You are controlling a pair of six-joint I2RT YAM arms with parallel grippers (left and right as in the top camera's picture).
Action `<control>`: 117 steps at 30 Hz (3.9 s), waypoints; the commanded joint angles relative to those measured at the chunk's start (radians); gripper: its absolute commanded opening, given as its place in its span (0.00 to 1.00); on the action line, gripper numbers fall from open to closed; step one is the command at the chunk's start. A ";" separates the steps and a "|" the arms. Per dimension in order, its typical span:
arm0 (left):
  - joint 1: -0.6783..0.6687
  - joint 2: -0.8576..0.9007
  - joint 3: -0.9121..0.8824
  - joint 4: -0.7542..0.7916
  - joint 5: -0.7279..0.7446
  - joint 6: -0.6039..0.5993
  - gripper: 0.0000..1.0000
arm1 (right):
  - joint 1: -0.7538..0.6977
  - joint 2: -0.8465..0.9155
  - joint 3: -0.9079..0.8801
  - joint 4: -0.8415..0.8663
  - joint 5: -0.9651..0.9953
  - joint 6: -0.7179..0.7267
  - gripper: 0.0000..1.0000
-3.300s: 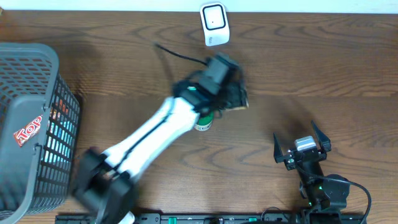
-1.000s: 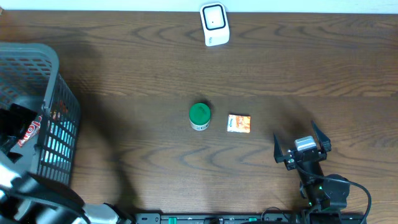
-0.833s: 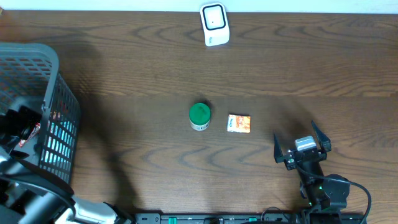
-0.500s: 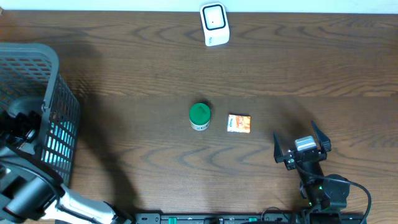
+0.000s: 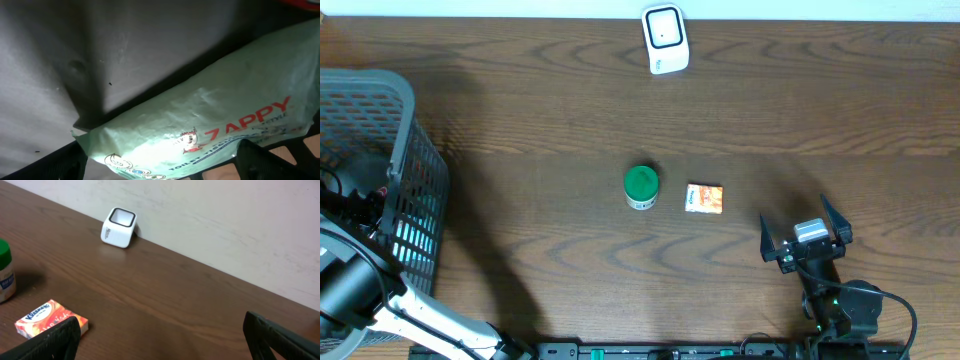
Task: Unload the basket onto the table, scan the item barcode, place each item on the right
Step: 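Reach the left gripper into the basket and grasp the mint-green snack pack, then place the mint-green pack below the jar with the left gripper, then reach the left gripper into the basket and grasp the red TOP bar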
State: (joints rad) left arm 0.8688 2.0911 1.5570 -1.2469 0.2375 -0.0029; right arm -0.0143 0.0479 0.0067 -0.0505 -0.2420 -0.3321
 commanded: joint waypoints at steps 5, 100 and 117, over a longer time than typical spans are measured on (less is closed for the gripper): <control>0.003 0.045 -0.032 0.014 0.014 0.010 0.21 | 0.015 -0.002 -0.001 -0.005 0.001 0.014 0.99; -1.036 -0.861 0.229 -0.010 -0.253 -0.205 0.89 | 0.015 -0.002 -0.001 -0.005 0.001 0.014 0.99; -0.148 -0.667 0.227 -0.080 -0.116 -0.624 0.92 | 0.015 -0.002 -0.001 -0.005 0.001 0.014 0.99</control>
State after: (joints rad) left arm 0.6773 1.3384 1.7901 -1.3308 0.0395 -0.5037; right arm -0.0143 0.0479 0.0067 -0.0505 -0.2417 -0.3321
